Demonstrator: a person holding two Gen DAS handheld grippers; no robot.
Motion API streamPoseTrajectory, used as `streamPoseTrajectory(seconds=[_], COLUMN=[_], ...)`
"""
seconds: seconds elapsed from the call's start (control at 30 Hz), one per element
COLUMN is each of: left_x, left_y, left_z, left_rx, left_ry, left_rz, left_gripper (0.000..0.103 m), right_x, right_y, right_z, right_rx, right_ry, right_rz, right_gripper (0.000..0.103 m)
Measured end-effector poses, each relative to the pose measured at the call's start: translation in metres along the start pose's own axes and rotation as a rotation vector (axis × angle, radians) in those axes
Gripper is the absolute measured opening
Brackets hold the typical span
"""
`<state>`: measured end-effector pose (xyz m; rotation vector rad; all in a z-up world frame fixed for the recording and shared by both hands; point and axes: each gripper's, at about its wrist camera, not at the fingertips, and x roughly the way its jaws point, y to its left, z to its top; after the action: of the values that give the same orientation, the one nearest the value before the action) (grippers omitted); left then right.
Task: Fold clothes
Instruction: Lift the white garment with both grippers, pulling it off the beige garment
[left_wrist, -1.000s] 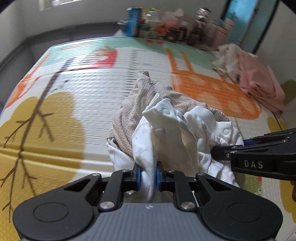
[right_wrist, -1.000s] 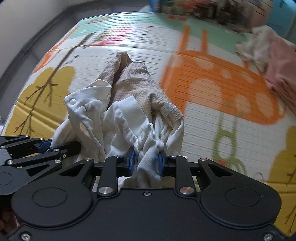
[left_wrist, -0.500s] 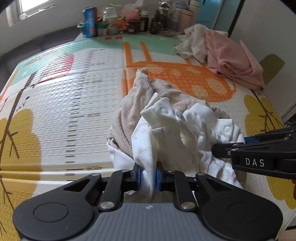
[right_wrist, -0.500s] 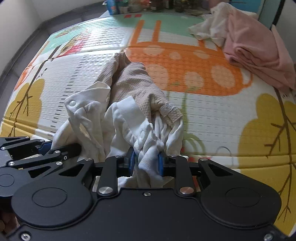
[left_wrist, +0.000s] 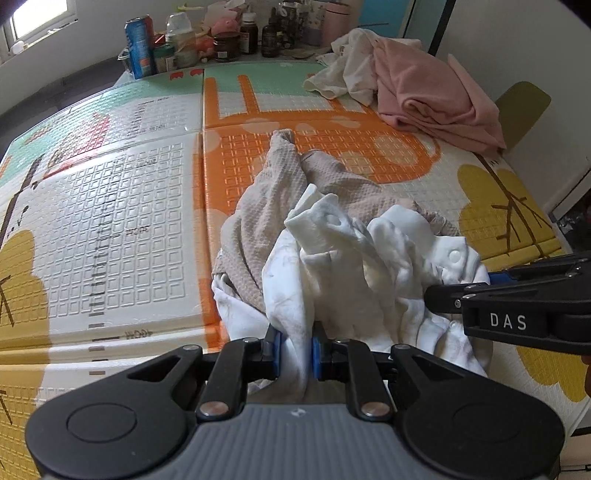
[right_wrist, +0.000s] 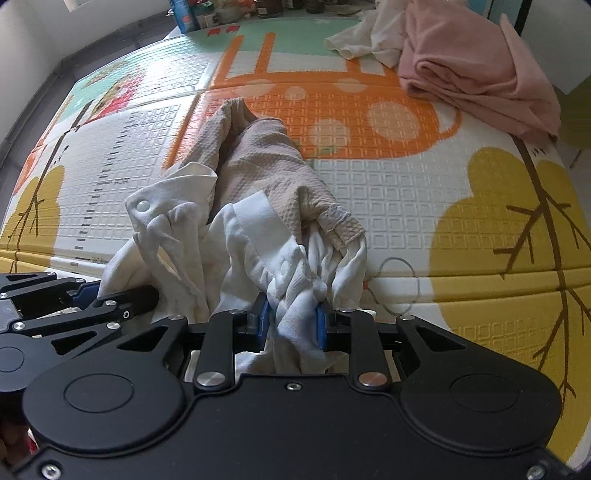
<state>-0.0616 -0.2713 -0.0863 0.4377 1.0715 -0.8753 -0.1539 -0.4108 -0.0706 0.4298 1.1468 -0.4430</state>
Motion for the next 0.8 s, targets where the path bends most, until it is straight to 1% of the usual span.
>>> streamPoseTrajectory(seconds=[0.13, 0.3, 0.4, 0.43, 0.6, 0.67, 0.8], left_x=[0.005, 0.011, 0.017, 0.018, 0.021, 0.021, 0.021], left_y=[-0.005, -0.010, -0.011, -0.011, -0.011, -0.013, -0.016], left_z=[-0.002, -0.004, -0.007, -0.008, -0.007, -0.007, -0.005], left_rx=[0.003, 0.025, 0.028, 0.028, 0.038, 0.047, 0.068], left_ry=[0.014, 0.030, 0.046, 0.049, 0.052, 0.051, 0.052], left_rz=[0.009, 0.046, 0.066, 0.071, 0.095, 0.107, 0.122], left_gripper=[0.018, 0.019, 0.024, 0.027, 0.034, 0.040, 0.042], right_x=[0.003, 0.011, 0.017, 0.020, 0.027, 0.028, 0.027], right_y=[-0.006, -0.009, -0.011, -0.011, -0.014, -0.016, -0.017], right_z=[-0.003, -0.008, -0.011, -0.013, -0.016, -0.016, -0.015], right_rx=[0.009, 0.014, 0.015, 0.015, 0.019, 0.019, 0.026], right_ry=[0.010, 0.024, 0.033, 0.036, 0.046, 0.046, 0.041], right_rz=[0.000, -0.005, -0.014, -0.016, -0.023, -0.027, -0.022], right_gripper=[0.022, 0.024, 0.026, 0.027, 0.034, 0.036, 0.036])
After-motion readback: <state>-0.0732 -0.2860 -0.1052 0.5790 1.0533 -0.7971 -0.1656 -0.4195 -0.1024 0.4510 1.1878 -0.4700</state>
